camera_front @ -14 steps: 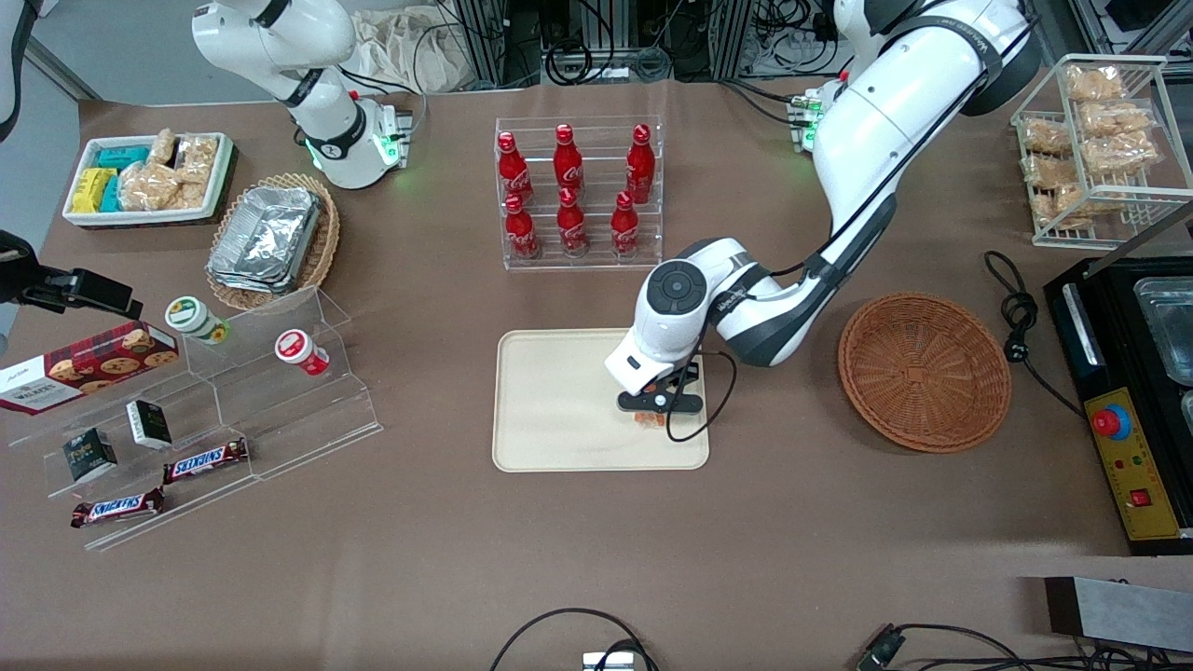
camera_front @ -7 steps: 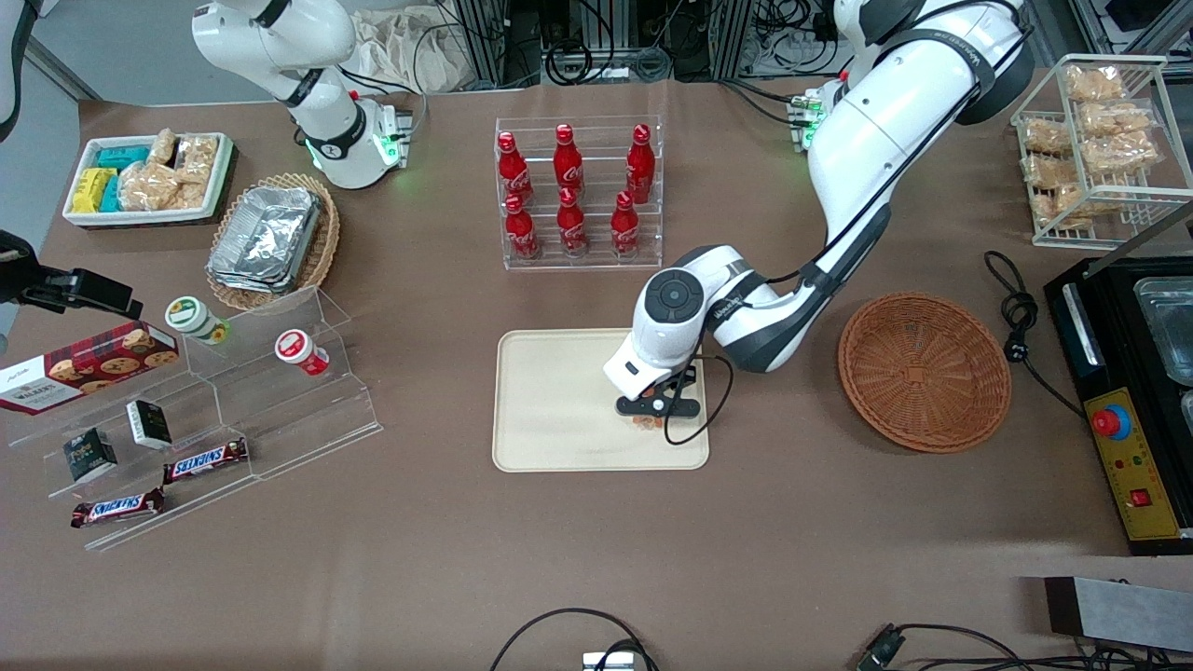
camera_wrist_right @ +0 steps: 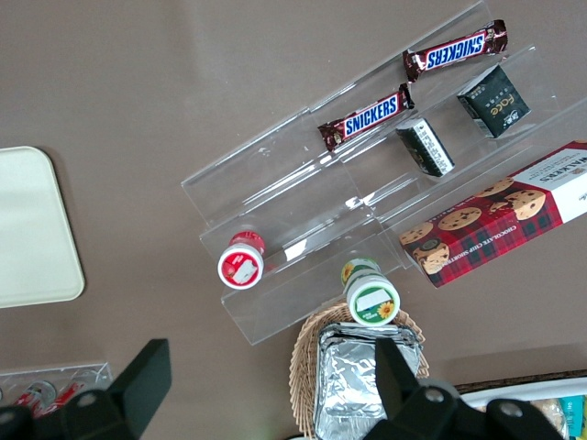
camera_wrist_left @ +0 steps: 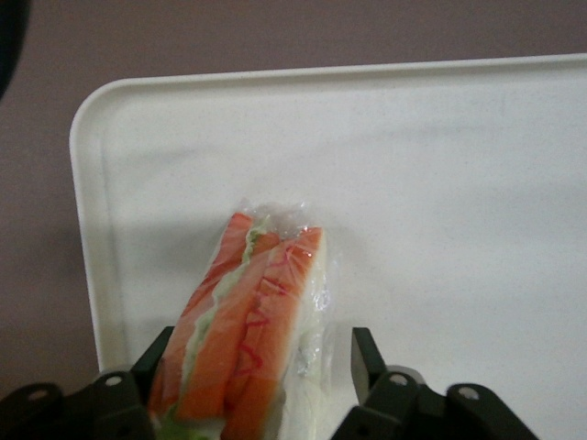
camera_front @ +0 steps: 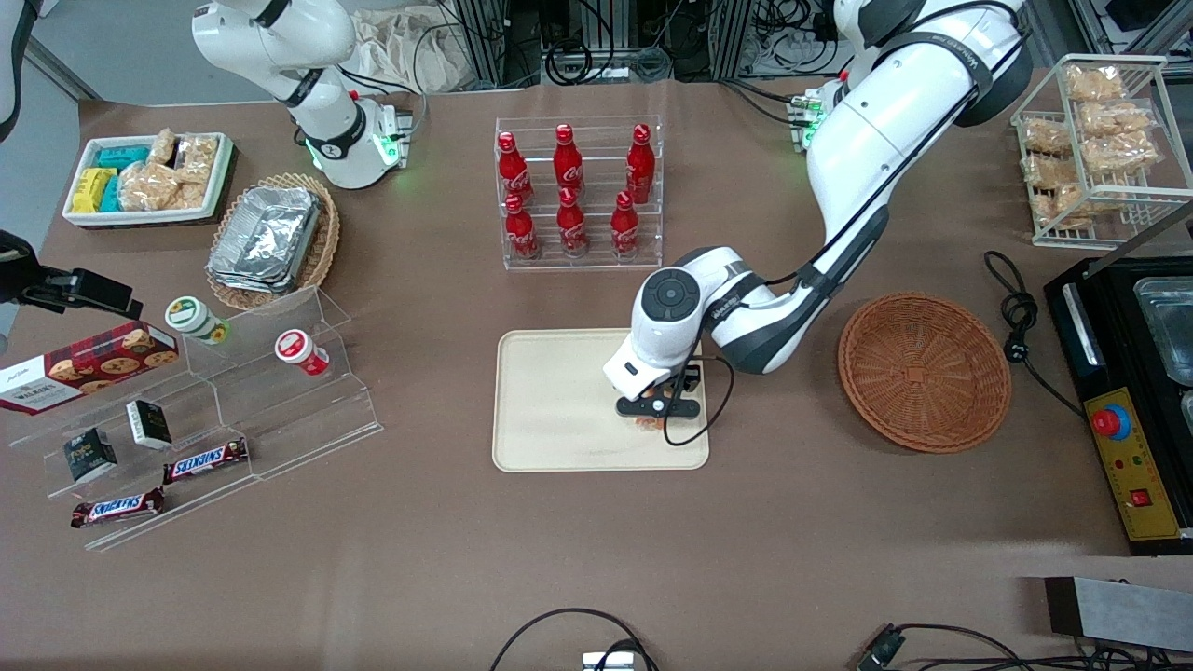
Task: Place sandwich from basket to tray
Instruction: 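Lower the sandwich onto the cream tray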
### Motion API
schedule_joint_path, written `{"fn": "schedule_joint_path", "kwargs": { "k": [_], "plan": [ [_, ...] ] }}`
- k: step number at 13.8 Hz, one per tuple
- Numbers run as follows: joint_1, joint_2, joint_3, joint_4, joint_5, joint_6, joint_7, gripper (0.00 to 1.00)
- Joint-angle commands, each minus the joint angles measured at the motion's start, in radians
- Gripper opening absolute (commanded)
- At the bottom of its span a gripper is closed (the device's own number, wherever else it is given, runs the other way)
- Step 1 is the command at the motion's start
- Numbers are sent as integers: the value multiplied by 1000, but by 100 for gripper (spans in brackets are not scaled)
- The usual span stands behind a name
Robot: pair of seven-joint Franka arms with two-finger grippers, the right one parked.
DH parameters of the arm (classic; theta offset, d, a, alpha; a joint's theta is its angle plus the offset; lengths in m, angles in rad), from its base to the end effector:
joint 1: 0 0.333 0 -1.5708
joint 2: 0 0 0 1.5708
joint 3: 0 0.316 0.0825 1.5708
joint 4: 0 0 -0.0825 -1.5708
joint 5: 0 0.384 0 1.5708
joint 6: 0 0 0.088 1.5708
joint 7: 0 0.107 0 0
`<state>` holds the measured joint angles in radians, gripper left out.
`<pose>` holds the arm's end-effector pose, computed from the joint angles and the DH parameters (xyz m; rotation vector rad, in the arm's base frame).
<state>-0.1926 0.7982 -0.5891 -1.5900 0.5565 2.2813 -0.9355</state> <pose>0.5455 -0.4377 0.2255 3.1078 -0.0815 0.0813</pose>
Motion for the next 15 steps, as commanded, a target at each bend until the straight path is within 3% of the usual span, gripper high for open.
{"fn": "schedule_joint_path", "kwargs": {
  "k": [1, 8, 15],
  "plan": [
    [-13, 6, 9, 28, 22, 0, -25, 87],
    [2, -88, 8, 39, 0, -81, -26, 87],
    [76, -232, 8, 169, -95, -278, -43, 87]
  ]
}}
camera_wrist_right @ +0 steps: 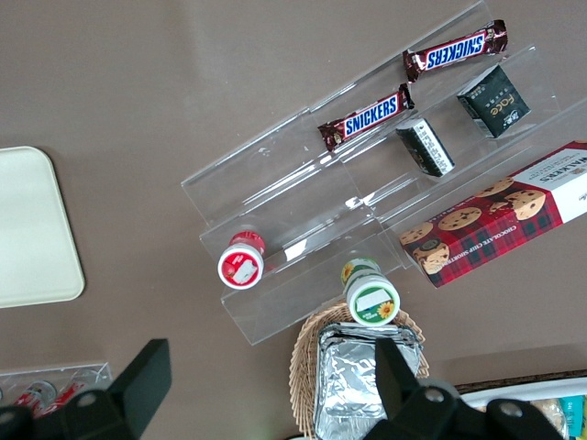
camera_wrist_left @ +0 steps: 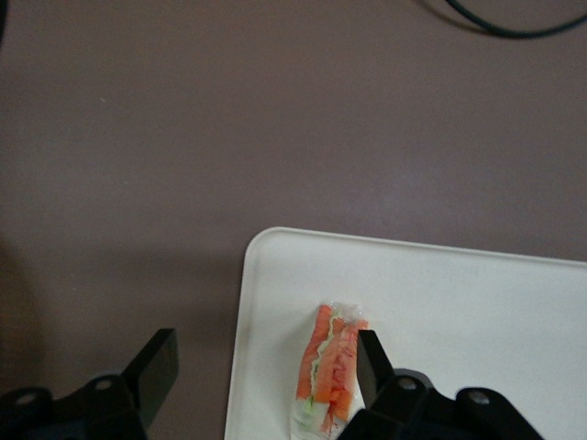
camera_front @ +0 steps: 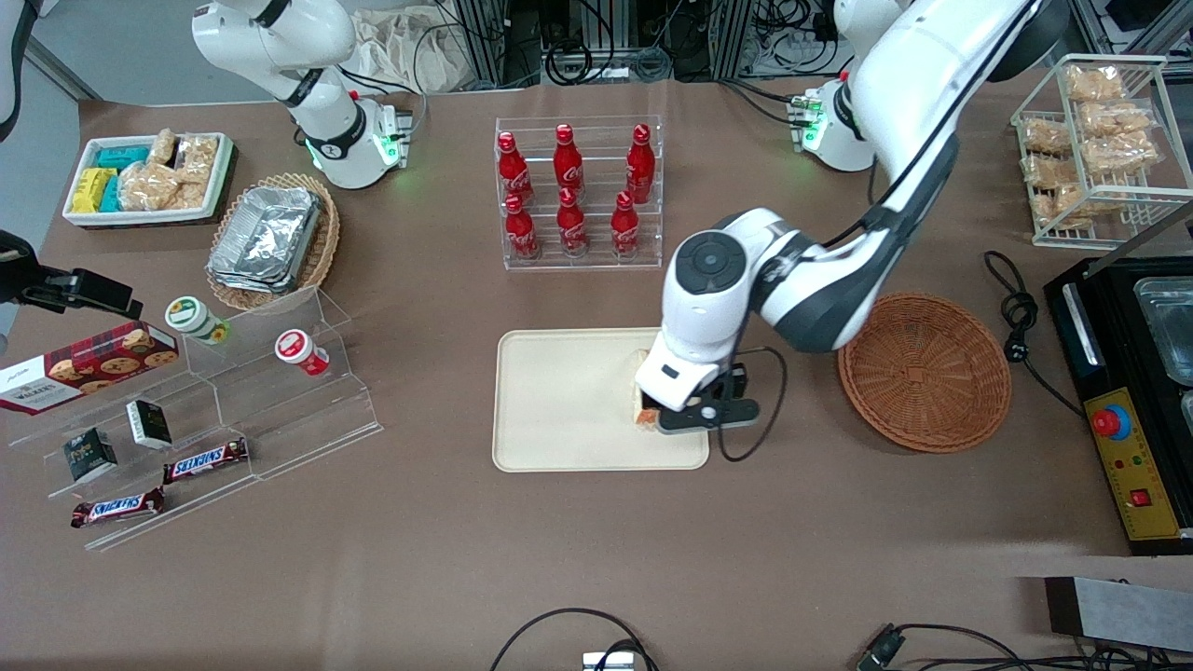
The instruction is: Place sandwich from basket to tray
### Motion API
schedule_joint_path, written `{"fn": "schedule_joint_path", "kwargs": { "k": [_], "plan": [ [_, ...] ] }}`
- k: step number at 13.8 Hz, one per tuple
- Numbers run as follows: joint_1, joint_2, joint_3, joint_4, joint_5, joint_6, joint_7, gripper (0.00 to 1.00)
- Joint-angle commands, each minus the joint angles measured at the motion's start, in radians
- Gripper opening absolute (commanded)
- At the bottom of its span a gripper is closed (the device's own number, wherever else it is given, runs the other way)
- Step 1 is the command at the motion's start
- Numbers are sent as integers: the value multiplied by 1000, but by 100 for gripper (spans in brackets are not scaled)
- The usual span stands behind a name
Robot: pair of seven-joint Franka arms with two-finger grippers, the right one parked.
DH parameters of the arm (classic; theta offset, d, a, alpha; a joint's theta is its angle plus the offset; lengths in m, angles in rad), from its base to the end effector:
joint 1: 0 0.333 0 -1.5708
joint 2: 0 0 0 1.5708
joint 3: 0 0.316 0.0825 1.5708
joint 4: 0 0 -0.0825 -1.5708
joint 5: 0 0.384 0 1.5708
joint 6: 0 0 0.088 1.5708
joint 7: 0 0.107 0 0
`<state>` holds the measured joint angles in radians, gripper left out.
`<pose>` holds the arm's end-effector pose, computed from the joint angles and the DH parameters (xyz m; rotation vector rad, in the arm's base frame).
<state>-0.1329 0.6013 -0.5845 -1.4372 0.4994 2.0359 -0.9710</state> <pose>0.6044 -0.3834 0.3928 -3.1024 -0.2304 -0.2724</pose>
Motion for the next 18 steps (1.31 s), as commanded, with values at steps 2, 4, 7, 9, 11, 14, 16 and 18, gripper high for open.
{"fn": "schedule_joint_path", "kwargs": {
  "k": [2, 4, 7, 9, 11, 14, 16, 18],
  "plan": [
    [70, -72, 2, 35, -79, -46, 3, 87],
    [85, -80, 3, 78, -85, -136, 32, 87],
    [152, -103, 3, 87, -120, -181, 133, 87],
    [177, -138, 12, 86, -151, -207, 242, 86],
    [211, -185, 52, 74, -203, -271, 433, 86],
    [210, -305, 202, 6, -304, -336, 731, 86],
    [208, -383, 285, -52, -352, -344, 826, 86],
    [208, -428, 328, -71, -354, -384, 921, 86]
  ]
}}
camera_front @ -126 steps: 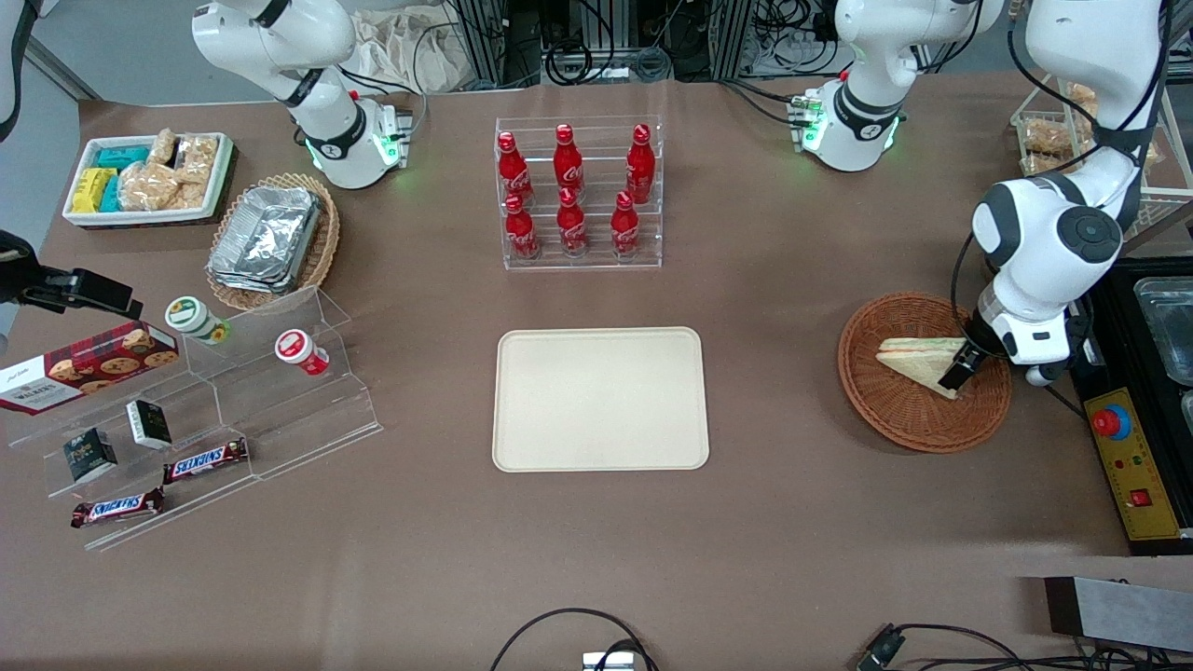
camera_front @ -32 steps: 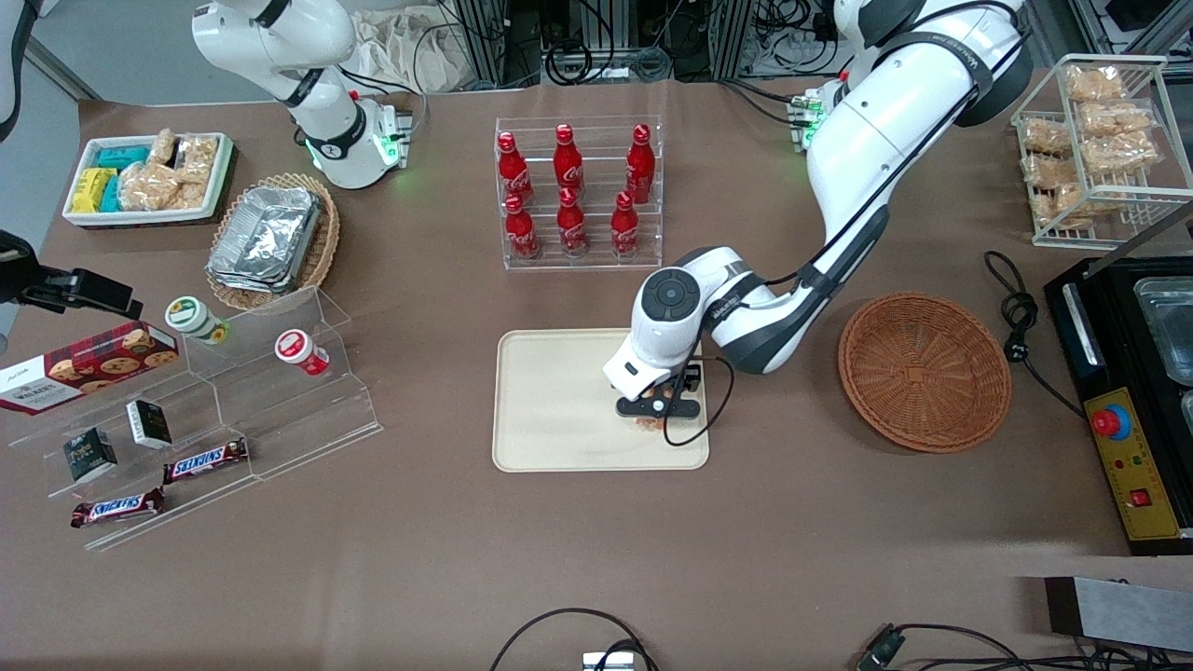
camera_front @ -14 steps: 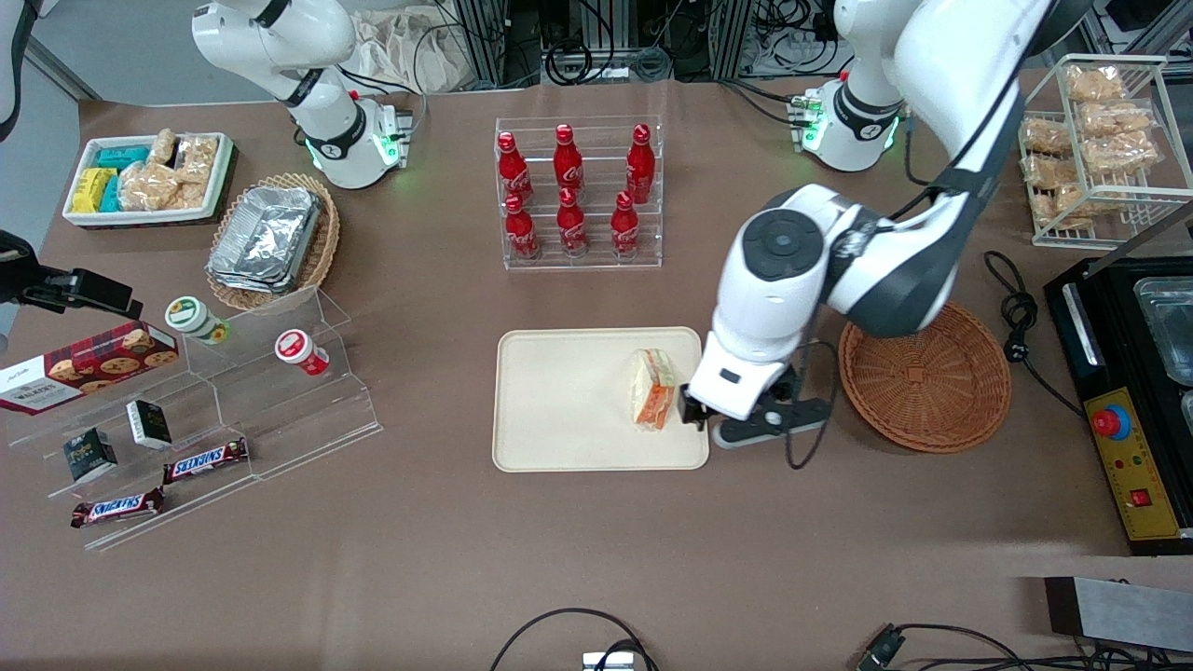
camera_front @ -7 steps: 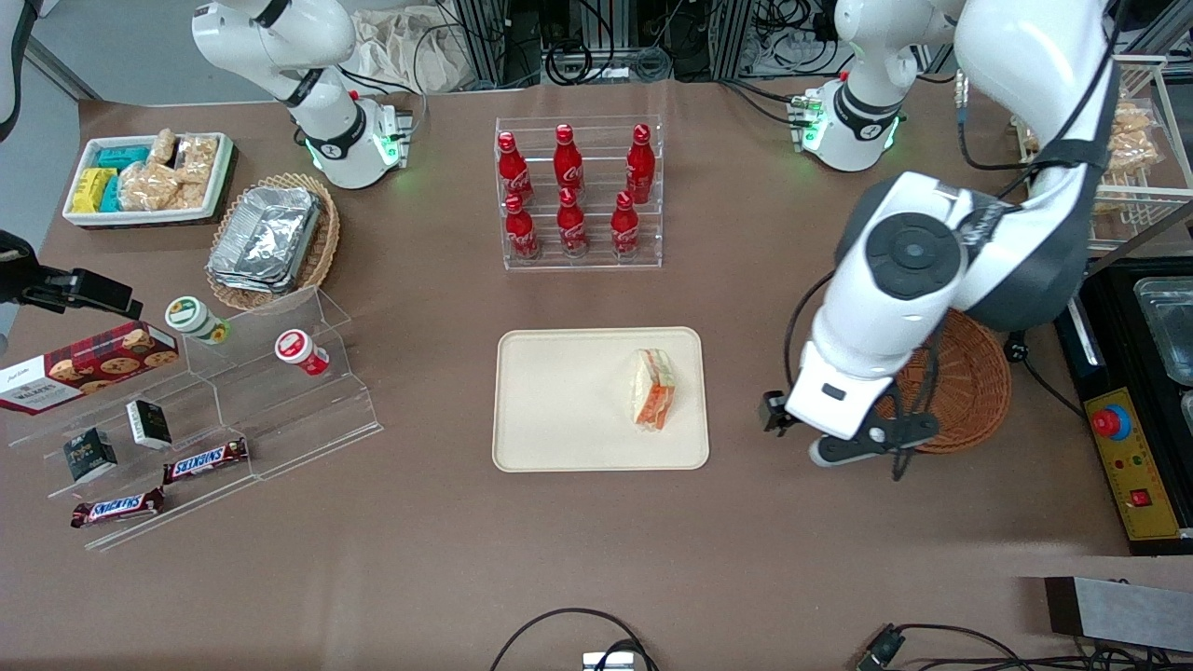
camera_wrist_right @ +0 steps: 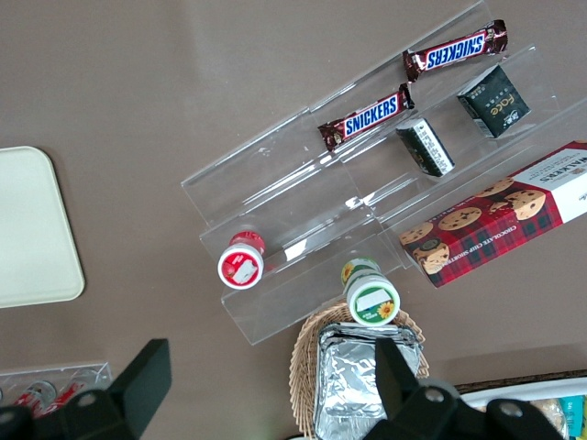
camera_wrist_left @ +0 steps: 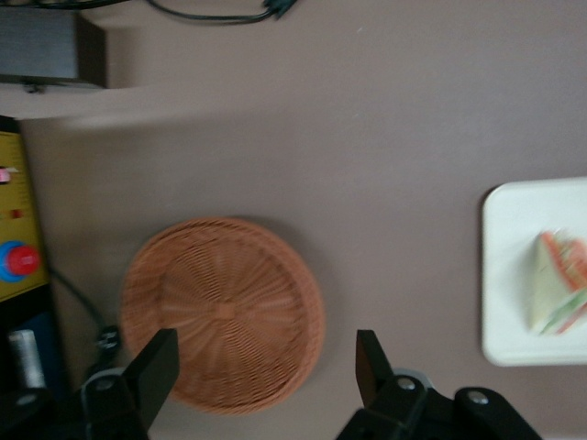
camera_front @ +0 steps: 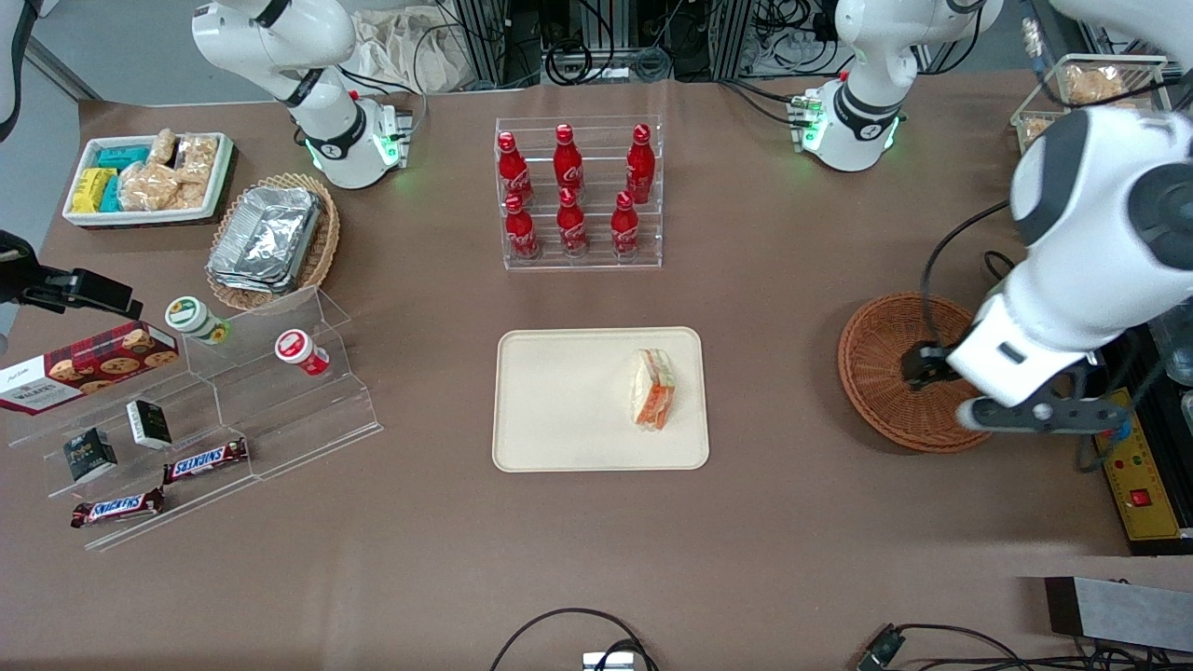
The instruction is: Place sandwich from basket to tray
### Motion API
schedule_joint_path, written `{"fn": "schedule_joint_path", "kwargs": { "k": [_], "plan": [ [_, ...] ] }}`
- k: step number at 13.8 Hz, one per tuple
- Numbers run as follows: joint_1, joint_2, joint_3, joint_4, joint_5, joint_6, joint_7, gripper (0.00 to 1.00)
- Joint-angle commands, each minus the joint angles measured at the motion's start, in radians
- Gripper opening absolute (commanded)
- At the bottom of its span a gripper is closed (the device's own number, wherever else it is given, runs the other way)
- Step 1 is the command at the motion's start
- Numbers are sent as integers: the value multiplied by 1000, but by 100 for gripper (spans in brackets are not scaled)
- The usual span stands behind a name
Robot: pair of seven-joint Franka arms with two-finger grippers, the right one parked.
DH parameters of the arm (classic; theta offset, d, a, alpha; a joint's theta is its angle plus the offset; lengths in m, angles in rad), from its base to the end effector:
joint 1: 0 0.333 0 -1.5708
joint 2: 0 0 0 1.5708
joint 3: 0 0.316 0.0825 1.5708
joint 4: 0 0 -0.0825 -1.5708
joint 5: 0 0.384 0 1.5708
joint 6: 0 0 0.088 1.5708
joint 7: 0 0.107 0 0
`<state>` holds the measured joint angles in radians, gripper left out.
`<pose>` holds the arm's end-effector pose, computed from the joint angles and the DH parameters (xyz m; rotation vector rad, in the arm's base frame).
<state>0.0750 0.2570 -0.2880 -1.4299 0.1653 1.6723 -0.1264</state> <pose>0.6288 -0.0974 0.5529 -3.0466 0.1447 -0.0174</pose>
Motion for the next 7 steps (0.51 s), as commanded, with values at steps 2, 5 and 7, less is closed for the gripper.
{"fn": "schedule_joint_path", "kwargs": {
  "k": [2, 5, 7],
  "plan": [
    [2, -129, 68, -90, -35, -54, 152, 100],
    [0, -212, 110, -124, -79, -68, 160, 100],
    [2, -245, 110, -124, -72, -103, 162, 100]
  ]
}}
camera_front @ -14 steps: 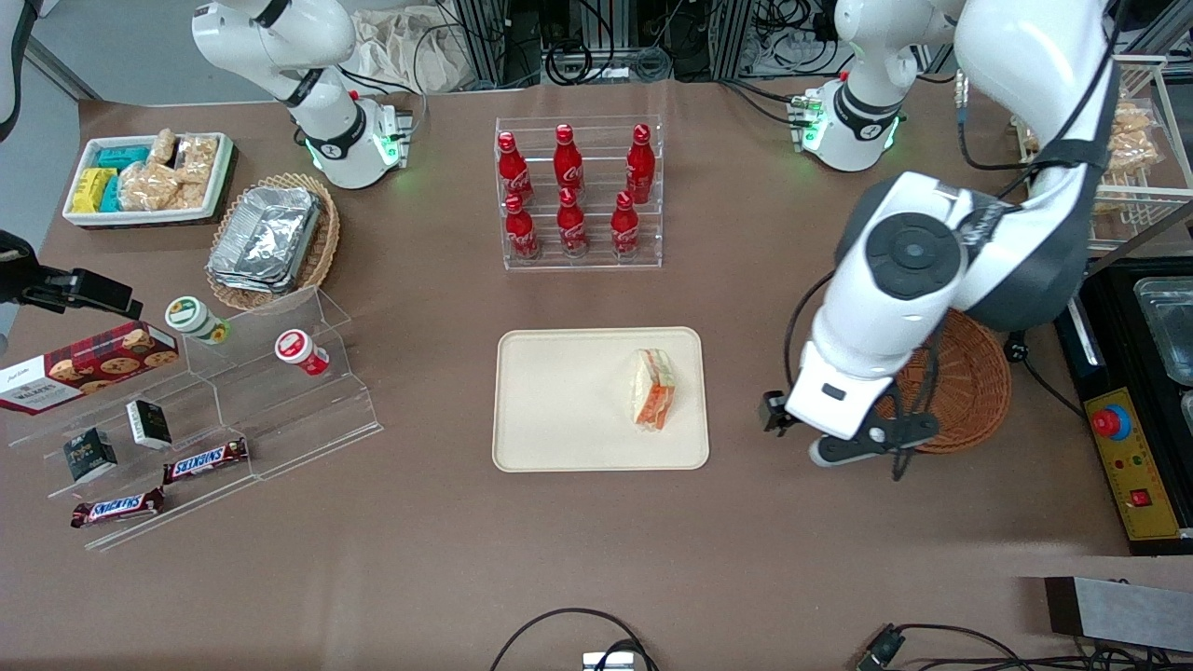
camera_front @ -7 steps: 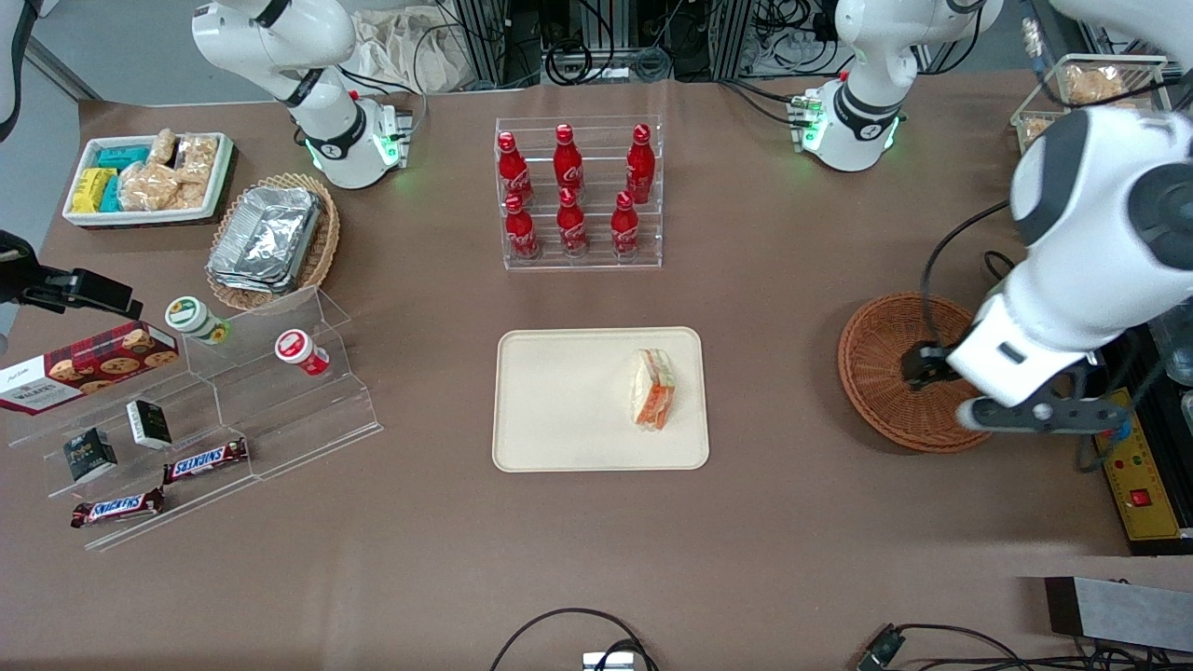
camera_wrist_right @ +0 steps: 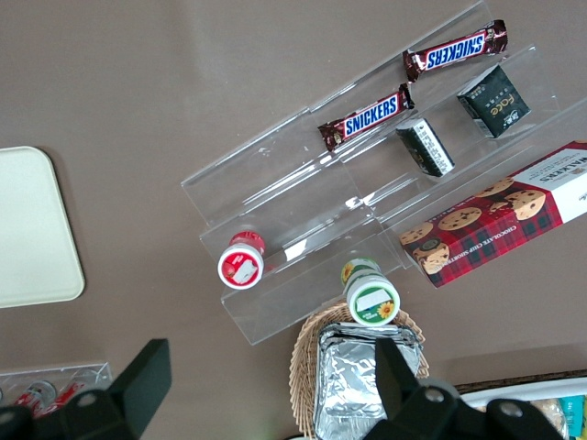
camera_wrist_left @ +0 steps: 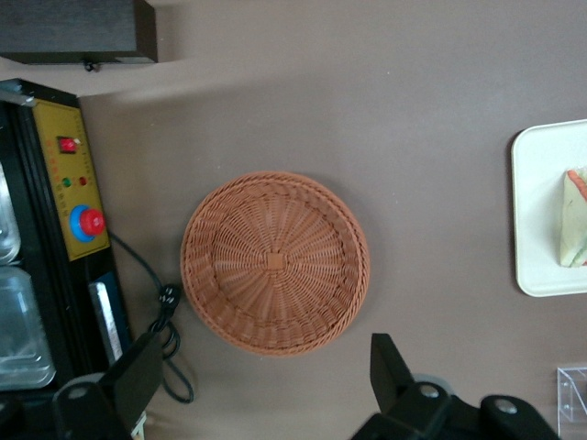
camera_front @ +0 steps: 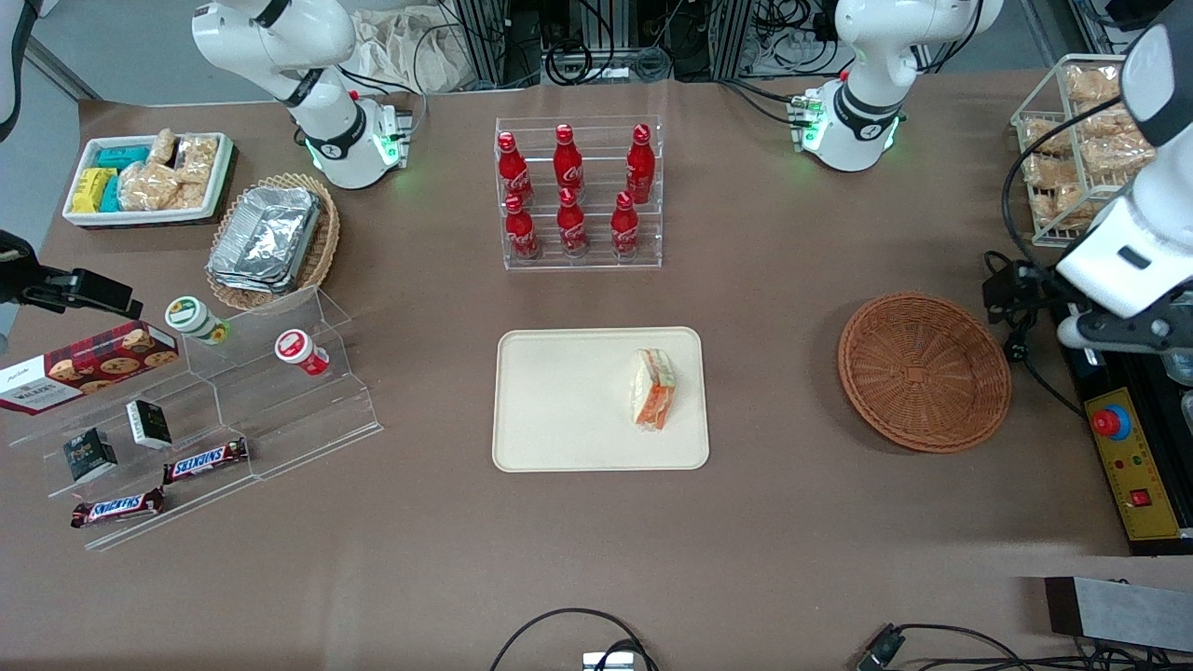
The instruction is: Place sandwich from basket to tray
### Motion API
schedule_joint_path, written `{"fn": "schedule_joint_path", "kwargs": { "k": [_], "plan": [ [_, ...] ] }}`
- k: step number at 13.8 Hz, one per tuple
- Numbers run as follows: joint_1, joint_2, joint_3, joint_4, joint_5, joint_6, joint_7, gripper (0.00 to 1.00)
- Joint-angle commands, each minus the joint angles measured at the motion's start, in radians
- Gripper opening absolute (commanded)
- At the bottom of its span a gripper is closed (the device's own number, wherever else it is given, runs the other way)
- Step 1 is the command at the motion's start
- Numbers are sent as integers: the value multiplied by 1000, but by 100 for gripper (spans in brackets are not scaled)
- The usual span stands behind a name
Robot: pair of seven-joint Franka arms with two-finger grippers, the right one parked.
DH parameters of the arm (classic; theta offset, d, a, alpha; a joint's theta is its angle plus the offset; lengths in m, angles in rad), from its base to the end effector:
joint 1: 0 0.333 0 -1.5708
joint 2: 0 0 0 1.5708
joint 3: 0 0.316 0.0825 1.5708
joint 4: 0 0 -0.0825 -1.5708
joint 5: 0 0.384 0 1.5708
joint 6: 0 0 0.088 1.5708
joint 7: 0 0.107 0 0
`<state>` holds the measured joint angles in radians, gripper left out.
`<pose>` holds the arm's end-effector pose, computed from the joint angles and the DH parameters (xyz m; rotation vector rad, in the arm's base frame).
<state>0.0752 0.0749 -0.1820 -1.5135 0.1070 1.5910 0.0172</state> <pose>0.5776 -0.0465 0.6120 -3.0424 0.1911 -0.0122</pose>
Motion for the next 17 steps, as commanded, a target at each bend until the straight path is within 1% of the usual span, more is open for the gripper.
{"fn": "schedule_joint_path", "kwargs": {
  "k": [1, 3, 9, 12, 17],
  "plan": [
    [3, -78, 6, -43, -15, -34, 32, 100],
    [3, -104, 22, -40, -20, -60, 96, 100],
    [1, -147, 35, -28, -29, -120, 90, 100],
    [1, -149, 44, -28, -75, -118, 79, 100],
    [1, -149, 45, -28, -101, -112, 49, 100]
  ]
}}
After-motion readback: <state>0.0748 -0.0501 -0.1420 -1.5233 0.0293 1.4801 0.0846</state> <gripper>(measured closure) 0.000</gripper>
